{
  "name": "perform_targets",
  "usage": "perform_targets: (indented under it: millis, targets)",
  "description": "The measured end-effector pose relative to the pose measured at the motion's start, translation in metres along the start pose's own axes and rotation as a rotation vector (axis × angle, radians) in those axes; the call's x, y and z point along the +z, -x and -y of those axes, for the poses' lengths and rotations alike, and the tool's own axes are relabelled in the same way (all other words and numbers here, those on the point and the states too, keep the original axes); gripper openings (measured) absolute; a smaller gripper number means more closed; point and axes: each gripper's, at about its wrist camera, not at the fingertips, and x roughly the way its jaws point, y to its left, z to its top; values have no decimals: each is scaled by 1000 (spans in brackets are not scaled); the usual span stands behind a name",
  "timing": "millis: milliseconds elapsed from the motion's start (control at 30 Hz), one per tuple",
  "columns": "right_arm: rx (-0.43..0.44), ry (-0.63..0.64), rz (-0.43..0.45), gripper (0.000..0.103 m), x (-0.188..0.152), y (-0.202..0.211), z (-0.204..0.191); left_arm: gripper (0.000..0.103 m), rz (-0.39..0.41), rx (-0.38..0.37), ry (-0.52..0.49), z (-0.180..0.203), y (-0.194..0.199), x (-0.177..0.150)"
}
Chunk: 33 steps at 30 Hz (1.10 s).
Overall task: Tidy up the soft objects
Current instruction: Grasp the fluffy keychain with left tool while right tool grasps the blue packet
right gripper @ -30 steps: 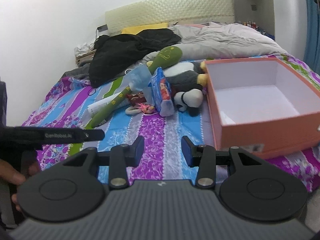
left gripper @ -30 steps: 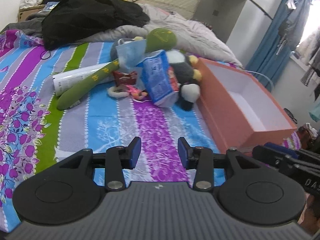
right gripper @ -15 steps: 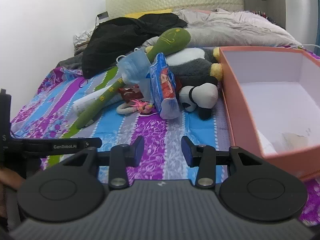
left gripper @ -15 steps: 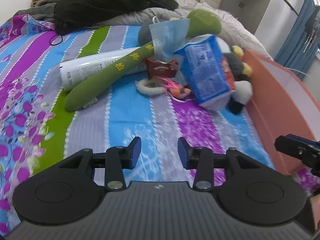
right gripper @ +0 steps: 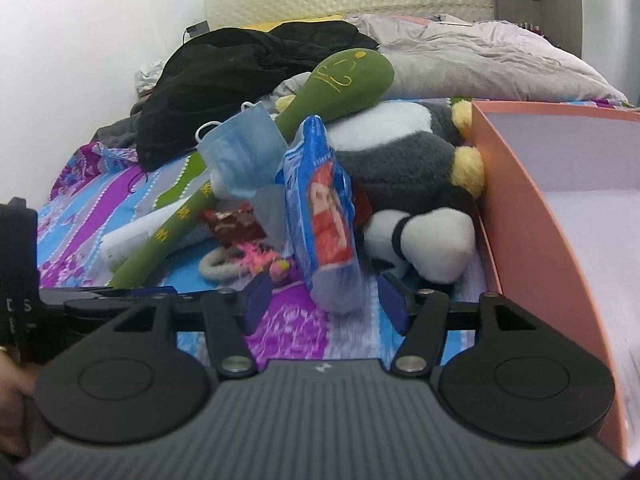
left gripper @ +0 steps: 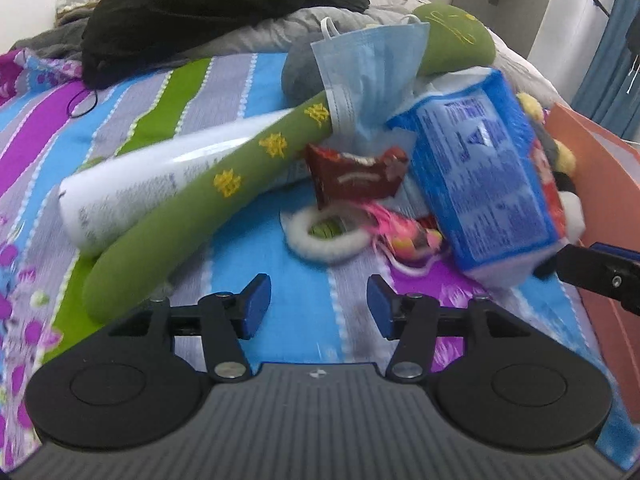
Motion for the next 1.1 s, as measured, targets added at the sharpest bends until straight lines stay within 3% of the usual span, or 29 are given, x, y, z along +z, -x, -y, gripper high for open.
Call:
perform_targets:
  millis: [367, 433, 467, 500, 533, 633, 1100]
  targets:
    - [-14, 24, -7, 61, 6, -49, -3, 55, 43, -17, -57, -5, -35, 18]
    - [-3, 21, -11, 58, 7, -52, -4, 38, 46, -28, -55, -5, -37, 19]
    - [-2, 25, -10, 55, 7, -53, -5, 34, 47, -31, -53, -5, -37, 19]
    - [-3, 34, -7, 47, 8, -52, -7, 23, 46, -35, -51, -6, -37, 19]
    - [-5, 39, -4, 36, 8, -50, -8, 20, 40, -43, -48, -6, -37, 20]
    - [3, 58, 7, 26, 8, -41, -11, 17, 45, -61, -29, -6, -31, 18]
    - [-7, 70, 50, 23, -9, 32, -25, 16, 77, -62, 98, -6, 48, -17]
